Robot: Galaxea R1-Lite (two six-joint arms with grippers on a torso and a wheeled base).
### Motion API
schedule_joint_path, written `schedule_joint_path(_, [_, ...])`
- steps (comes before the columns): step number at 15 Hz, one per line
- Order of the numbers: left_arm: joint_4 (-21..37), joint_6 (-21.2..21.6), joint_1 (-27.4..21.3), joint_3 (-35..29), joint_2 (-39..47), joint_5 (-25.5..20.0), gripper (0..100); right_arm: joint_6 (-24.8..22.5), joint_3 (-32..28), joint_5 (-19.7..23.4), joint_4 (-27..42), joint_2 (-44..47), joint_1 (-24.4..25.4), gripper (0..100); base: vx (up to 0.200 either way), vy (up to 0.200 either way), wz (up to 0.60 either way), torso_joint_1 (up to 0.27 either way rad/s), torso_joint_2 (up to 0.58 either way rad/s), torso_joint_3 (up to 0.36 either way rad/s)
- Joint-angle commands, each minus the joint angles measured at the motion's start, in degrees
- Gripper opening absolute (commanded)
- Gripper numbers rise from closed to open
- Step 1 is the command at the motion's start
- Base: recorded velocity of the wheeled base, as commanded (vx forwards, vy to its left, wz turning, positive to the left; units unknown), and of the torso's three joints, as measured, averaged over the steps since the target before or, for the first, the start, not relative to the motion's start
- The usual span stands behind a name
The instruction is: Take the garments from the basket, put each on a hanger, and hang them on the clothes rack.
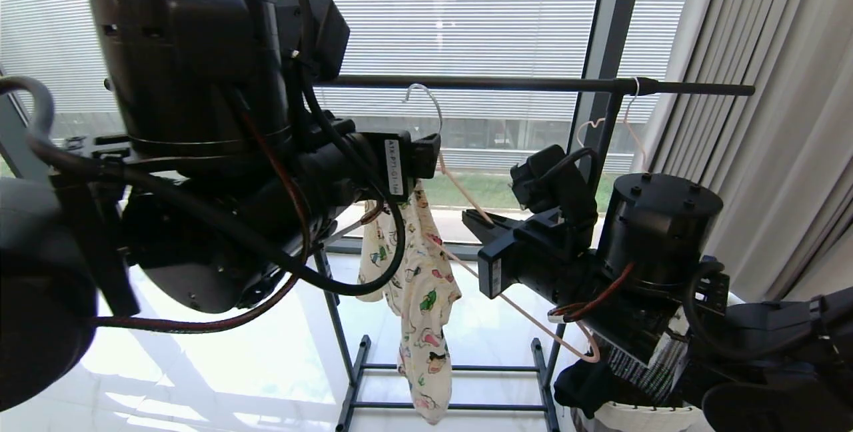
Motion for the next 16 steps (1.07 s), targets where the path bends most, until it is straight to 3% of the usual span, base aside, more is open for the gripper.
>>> schedule_joint_path(1, [0.0,0.5,0.6,4.5,-4.5,0.0,100,-0.1,0.4,0.0,-0.1,-2.0,0.0,0,0.000,0.000,0.00,0.000,0.00,0.000])
schedule_joint_path(5, [-0.1,0.5,6.1,11.0,-8.4,-0.7,100,-3.1,2.4,0.1,-4.3,-2.4,-0.1,0,0.000,0.000,0.00,0.000,0.00,0.000])
schedule_joint_path(6, [-1.2,0.5,9.0,12.4,-9.3,-3.0,100,-4.4,4.0,0.2,-6.6,-2.5,-0.3,0,0.000,0.000,0.00,0.000,0.00,0.000])
schedule_joint_path(8, [-2.2,3.8,14.2,14.8,-11.9,-15.0,100,-5.9,6.6,1.2,-9.4,-3.3,-0.4,0,0.000,0.000,0.00,0.000,0.00,0.000])
schedule_joint_path(9, [-2.2,5.9,15.6,15.9,-12.7,-18.8,100,-6.2,7.3,2.1,-10.1,-3.7,-0.6,0,0.000,0.000,0.00,0.000,0.00,0.000])
schedule_joint_path(10, [-2.2,11.9,20.3,19.0,-14.6,-29.6,100,-6.6,9.4,5.8,-11.5,-5.2,-1.1,0,0.000,0.000,0.00,0.000,0.00,0.000])
schedule_joint_path(11, [-2.2,12.3,20.6,19.1,-14.7,-30.0,100,-6.6,9.4,6.0,-11.5,-5.3,-1.1,0,0.000,0.000,0.00,0.000,0.00,0.000])
schedule_joint_path(12, [-2.2,19.5,25.9,21.2,-14.9,-39.2,100,-6.5,11.1,9.0,-11.6,-7.3,-1.2,0,0.000,0.000,0.00,0.000,0.00,0.000])
schedule_joint_path(14, [-2.2,23.1,29.0,21.2,-14.6,-44.5,100,-6.4,13.1,10.7,-12.7,-8.4,-1.5,0,0.000,0.000,0.00,0.000,0.00,0.000])
schedule_joint_path(16, [-2.2,28.2,31.1,21.2,-14.5,-53.0,100,-6.4,20.3,16.9,-15.0,-12.4,-2.0,0,0.000,0.000,0.00,0.000,0.00,0.000])
